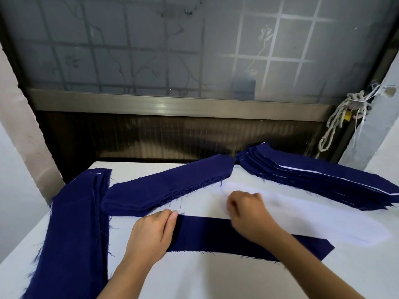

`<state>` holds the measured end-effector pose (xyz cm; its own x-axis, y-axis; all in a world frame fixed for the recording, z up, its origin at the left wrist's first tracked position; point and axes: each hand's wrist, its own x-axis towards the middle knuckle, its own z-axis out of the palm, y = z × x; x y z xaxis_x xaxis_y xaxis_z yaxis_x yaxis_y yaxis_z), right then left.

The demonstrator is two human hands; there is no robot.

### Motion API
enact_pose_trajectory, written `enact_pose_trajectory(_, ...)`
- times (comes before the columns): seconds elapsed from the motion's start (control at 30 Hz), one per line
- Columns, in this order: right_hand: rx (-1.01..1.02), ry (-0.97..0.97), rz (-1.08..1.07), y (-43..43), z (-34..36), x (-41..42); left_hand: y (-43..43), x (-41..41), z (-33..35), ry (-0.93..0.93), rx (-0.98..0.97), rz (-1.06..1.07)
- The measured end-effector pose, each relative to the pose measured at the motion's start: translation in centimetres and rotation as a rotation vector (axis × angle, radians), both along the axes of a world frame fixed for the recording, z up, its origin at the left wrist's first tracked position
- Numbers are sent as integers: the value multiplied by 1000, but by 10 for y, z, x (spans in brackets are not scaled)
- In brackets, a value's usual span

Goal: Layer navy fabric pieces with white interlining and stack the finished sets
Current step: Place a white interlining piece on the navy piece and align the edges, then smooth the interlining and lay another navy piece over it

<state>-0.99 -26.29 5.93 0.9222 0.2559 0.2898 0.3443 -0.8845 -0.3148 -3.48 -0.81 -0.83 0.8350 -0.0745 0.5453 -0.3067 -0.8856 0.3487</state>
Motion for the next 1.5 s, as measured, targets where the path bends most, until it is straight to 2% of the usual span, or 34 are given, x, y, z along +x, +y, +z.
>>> enact_pose_trajectory(0.17,-202,5,81,75,-20,-29,7,-2,-2,39,-90,-120)
enact_pose_trajectory(0.37,-85,-82,126,101,-49,-33,4,-2,-3,103,-73,-61)
enact_pose_trajectory(0.47,18,-107,131,95,-50,-24,2,-3,-1,32,-59,-72)
enact_pose_trajectory(0.7,103,11,117,63,-53,-15,-1,-8,5,-193,-148,-39)
enact_pose_trajectory(0.9,-20,-16,34,16,-52,-18,3,-8,2,-134,-176,39)
enact_pose_trajectory(1.07,-152,4,-145,-64,-43,-26,4,-5,1,-85,-156,93)
enact_pose_trajectory(1.27,33,-19,-412,-137,-57,-48,0,-1,-2,8,-38,136)
enact_pose_trajectory(1.37,95,-72,-446,-143,-65,-54,1,1,-2,59,15,150)
enact_pose_trajectory(1.5,132,-197,-458,-144,-69,-58,0,0,0,57,-17,157)
